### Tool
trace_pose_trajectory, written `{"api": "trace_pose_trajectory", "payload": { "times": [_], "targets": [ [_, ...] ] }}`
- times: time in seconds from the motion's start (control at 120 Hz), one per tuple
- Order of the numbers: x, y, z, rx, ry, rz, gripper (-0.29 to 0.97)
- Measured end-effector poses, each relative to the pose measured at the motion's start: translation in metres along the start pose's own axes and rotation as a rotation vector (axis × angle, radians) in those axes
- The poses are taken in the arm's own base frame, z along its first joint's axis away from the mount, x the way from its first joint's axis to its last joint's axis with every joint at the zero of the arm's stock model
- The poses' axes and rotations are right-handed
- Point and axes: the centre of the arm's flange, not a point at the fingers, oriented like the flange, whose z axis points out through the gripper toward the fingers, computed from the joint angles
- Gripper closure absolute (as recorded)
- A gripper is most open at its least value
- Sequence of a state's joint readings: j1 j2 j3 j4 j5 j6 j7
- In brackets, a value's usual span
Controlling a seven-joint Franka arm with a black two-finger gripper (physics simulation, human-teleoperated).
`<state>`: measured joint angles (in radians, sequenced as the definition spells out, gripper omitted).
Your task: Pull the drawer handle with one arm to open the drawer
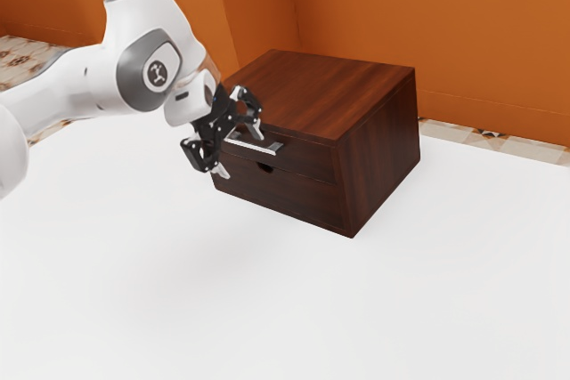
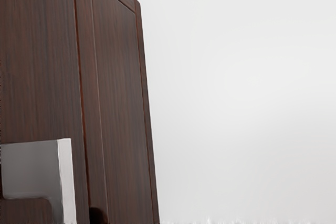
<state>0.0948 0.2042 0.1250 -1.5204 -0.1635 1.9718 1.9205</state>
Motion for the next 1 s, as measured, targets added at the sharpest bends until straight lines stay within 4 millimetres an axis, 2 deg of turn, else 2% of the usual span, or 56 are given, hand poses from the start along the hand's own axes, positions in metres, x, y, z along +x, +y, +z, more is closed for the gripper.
{"api": "trace_pose_trajectory", "payload": {
  "times": [0.458, 1.0],
  "targets": [
    [-0.003, -0.001, 0.006, 0.036, 0.002, 0.036, 0.12],
    [-0.015, 0.000, 0.007, 0.049, -0.010, 0.050, 0.14]
  ]
}}
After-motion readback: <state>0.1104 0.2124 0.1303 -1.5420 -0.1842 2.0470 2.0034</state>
